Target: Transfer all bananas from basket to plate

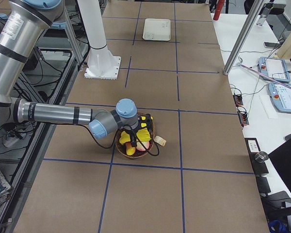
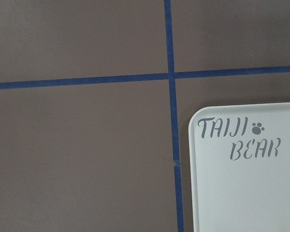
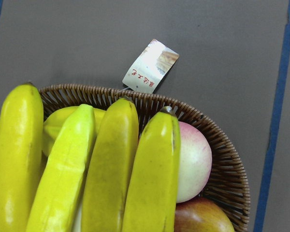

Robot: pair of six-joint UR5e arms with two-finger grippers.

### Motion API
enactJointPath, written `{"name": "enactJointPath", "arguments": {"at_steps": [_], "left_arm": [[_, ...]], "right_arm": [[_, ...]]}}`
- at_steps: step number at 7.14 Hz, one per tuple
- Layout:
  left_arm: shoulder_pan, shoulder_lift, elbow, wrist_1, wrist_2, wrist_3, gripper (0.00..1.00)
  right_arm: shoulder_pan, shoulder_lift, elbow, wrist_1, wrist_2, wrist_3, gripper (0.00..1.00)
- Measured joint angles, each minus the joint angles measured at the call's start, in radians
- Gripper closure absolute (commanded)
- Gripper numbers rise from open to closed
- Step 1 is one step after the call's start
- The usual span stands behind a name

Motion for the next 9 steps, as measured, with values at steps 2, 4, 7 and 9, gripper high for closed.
{"name": "enactJointPath", "arguments": {"at_steps": [2, 4, 7, 9], "left_arm": [[0.0, -0.001, 0.004, 0.0, -0.001, 0.0, 0.0], [0.0, -0.001, 0.006, 0.0, -0.002, 0.0, 0.0], [0.001, -0.003, 0.007, 0.001, -0.002, 0.0, 0.0], [0.002, -0.003, 0.007, 0.0, -0.002, 0.0, 0.0]], "right_arm": [[-0.044, -0.002, -0.006, -0.003, -0.018, 0.001, 0.01], [-0.066, -0.004, -0.01, -0.003, -0.02, 0.001, 0.01], [-0.073, -0.023, -0.021, -0.002, -0.018, -0.002, 0.01], [-0.078, -0.025, -0.037, -0.002, -0.016, -0.004, 0.12]]}}
